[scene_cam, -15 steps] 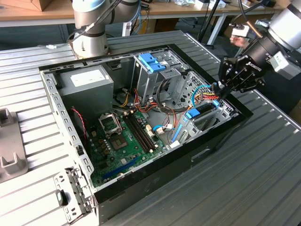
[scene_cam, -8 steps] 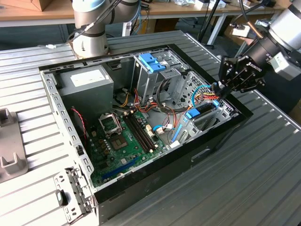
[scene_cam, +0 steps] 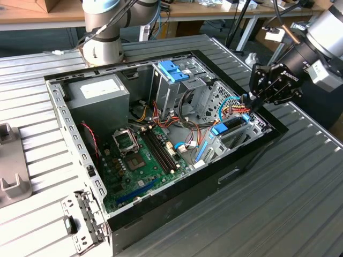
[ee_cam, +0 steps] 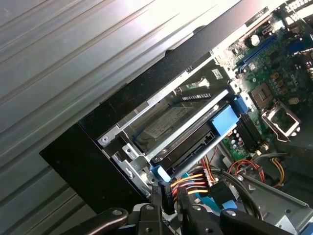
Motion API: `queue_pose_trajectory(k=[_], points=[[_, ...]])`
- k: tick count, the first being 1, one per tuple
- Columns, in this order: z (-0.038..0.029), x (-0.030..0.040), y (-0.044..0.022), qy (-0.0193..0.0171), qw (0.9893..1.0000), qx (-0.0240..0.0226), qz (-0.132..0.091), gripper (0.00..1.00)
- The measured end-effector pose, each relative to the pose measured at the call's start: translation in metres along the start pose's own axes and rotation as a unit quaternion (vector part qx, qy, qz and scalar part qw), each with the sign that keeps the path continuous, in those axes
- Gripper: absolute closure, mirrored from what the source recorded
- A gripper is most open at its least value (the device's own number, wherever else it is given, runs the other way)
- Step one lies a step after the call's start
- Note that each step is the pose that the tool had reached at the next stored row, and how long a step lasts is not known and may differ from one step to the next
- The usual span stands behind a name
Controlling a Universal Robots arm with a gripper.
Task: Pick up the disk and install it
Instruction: 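Insert the first disk wire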
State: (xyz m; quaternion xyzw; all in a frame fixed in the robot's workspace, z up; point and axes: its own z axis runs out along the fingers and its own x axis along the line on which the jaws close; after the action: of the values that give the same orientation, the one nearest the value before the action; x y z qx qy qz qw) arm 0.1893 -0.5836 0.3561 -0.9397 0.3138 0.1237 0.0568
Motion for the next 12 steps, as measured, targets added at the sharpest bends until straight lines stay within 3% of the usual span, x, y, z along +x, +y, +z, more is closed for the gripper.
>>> queue_pose_trajectory(k=[12], points=[[-0.0005, 0.0039, 0.0114, -0.0011, 1.0, 0.0014, 0.0, 0.73]])
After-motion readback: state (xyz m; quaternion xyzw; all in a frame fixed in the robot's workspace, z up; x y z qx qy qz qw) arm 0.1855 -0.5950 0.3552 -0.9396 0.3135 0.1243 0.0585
